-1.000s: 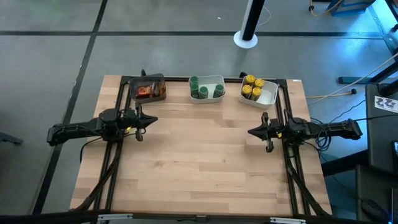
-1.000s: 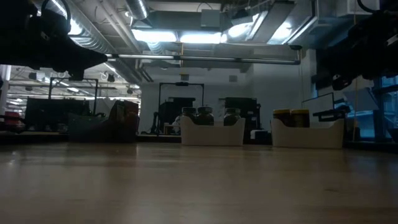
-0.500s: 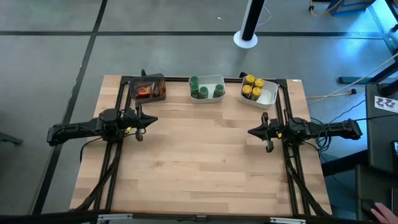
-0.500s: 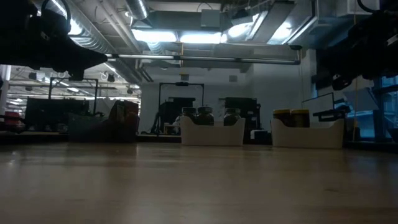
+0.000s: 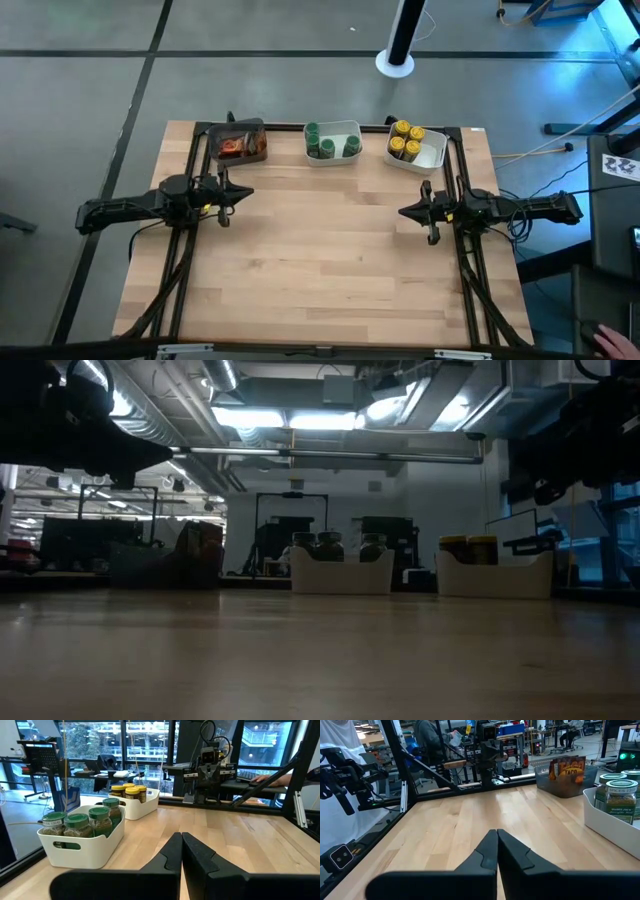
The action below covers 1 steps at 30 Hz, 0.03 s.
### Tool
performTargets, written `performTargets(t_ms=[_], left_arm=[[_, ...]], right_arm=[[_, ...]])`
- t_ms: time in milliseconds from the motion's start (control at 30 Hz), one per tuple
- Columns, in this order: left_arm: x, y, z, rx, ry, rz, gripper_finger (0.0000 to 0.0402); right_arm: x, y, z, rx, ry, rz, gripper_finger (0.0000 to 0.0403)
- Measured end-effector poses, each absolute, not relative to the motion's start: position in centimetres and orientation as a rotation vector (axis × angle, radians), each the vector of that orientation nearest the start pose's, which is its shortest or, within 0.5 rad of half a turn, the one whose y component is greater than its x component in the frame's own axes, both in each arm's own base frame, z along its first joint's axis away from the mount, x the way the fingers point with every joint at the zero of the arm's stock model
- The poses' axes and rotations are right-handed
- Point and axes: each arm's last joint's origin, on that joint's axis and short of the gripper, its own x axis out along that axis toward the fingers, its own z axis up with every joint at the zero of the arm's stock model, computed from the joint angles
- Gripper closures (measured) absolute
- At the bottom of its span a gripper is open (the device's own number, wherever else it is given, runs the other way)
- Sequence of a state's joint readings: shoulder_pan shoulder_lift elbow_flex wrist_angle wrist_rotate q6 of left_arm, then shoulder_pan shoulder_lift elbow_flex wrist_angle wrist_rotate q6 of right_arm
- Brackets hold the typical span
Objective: Sort spices by type
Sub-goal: Return to home position
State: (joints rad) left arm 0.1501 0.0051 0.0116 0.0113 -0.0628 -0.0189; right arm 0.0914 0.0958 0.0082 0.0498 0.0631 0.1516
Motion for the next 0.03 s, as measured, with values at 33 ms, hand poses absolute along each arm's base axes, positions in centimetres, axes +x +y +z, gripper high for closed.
performTargets(t_ms=[33], left_arm=[[9.59,1.64,16.82,-0.018,-0.020,0.213,0.0400]], right_arm=[[10.28,0.76,16.34,0.149,0.040,0.025,0.0395]])
